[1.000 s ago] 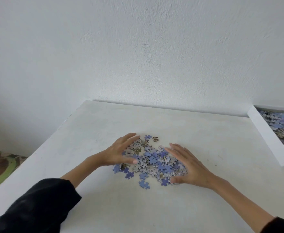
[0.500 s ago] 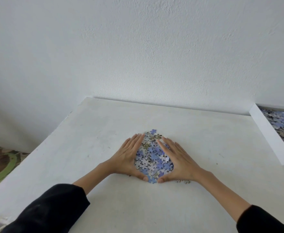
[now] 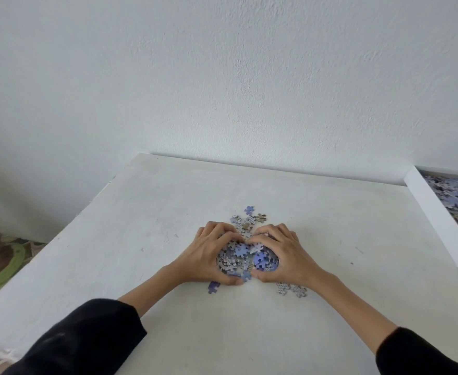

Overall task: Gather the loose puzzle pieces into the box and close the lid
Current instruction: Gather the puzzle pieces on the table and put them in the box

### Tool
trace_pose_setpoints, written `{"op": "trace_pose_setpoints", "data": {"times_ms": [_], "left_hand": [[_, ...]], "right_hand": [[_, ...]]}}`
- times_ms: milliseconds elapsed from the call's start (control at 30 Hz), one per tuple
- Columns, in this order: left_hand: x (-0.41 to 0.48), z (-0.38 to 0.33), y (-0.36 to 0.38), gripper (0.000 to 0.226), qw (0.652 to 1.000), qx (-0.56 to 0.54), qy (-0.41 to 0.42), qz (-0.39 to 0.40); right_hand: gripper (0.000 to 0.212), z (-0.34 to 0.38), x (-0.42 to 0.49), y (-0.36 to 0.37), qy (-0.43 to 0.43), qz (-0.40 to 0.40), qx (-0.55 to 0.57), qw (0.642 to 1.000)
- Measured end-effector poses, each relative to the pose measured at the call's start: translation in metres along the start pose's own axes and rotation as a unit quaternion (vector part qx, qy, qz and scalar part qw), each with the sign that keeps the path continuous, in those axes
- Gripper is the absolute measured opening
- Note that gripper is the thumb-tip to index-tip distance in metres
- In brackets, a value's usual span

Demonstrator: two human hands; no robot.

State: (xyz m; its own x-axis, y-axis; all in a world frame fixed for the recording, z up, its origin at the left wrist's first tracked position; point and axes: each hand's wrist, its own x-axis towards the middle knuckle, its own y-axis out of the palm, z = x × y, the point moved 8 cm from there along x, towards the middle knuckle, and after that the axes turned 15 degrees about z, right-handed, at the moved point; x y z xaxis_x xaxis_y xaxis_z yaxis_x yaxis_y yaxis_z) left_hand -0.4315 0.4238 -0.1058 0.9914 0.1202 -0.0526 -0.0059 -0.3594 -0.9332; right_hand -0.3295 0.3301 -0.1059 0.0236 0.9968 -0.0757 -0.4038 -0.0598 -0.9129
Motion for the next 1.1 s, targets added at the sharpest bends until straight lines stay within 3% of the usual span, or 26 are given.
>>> {"op": "trace_pose_setpoints", "data": {"times_ms": [267, 467, 667, 800, 967, 1100], "left_hand": [[0.0, -0.004, -0.004, 0.066, 1.0, 0.014, 0.01, -0.009], [-0.003, -0.011, -0.008, 0.045, 0.999, 0.023, 0.029, -0.021], [-0.003, -0.018, -0.009, 0.026, 0.998, 0.03, 0.061, -0.005], [-0.008, -0.024, -0.018, 0.027, 0.995, -0.02, 0.083, -0.045], [-0.018, -0.025, -0.027, 0.01, 0.985, -0.083, 0.106, -0.104], [-0.021, -0.017, -0.036, 0.014, 0.971, -0.16, 0.106, -0.143]], "right_hand": [[0.028, 0.008, 0.003, -0.013, -0.028, -0.063, 0.024, 0.997], [0.028, 0.012, -0.001, -0.018, -0.047, -0.093, 0.027, 0.994], [0.008, 0.016, -0.01, -0.028, -0.069, -0.165, 0.042, 0.983], [0.009, 0.009, -0.012, -0.031, -0.066, -0.189, 0.09, 0.976], [0.018, 0.006, -0.012, -0.035, -0.068, -0.196, 0.178, 0.962], [0.023, 0.007, -0.012, -0.041, -0.055, -0.204, 0.236, 0.949]]}}
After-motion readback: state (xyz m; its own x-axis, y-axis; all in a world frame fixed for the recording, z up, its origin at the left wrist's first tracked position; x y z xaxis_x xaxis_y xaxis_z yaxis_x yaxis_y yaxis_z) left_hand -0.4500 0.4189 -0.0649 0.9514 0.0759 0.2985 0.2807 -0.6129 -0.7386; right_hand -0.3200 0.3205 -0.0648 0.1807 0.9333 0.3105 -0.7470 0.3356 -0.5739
